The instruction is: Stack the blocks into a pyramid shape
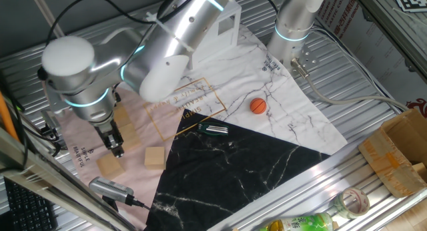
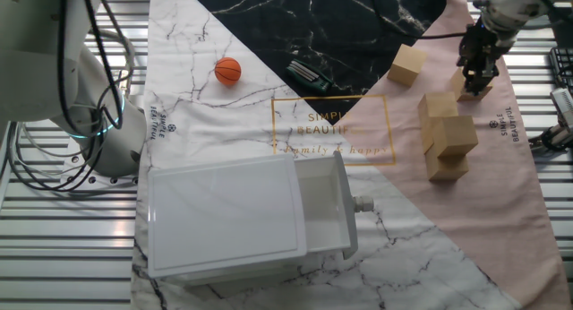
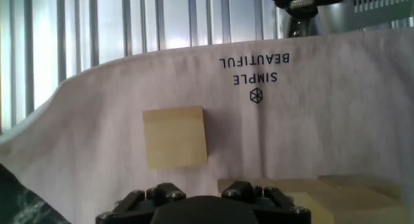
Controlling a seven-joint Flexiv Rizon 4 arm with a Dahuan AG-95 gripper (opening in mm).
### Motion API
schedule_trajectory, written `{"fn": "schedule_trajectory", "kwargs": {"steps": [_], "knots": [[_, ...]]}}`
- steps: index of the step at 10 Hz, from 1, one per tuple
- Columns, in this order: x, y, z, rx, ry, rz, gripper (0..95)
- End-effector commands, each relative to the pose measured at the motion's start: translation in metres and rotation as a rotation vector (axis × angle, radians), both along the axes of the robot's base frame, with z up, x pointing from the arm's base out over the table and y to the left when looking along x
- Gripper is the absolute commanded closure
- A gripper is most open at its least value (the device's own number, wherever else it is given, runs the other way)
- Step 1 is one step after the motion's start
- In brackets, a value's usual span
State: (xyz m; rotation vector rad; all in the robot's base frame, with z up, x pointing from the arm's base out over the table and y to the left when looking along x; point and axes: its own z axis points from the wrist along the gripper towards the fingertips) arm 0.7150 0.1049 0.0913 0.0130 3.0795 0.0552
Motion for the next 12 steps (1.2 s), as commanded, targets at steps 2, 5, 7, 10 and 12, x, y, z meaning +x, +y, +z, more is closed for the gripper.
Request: {"fn": "schedule_trajectory", "kwargs": {"steps": [2,5,7,10,12], "knots": [[0.0016,0.0010,-0.0004,-0.001,0.019,-0.004,38.0],[0.0016,0.0010,-0.0004,-0.006,0.000,-0.002,38.0],[0.0016,0.0010,-0.0004,-0.023,-0.005,0.004,38.0],[0.0016,0.0010,-0.0004,-0.015,-0.008,0.000,38.0],[0.0016,0.0010,-0.0004,-0.014,-0.010,0.002,38.0]]}}
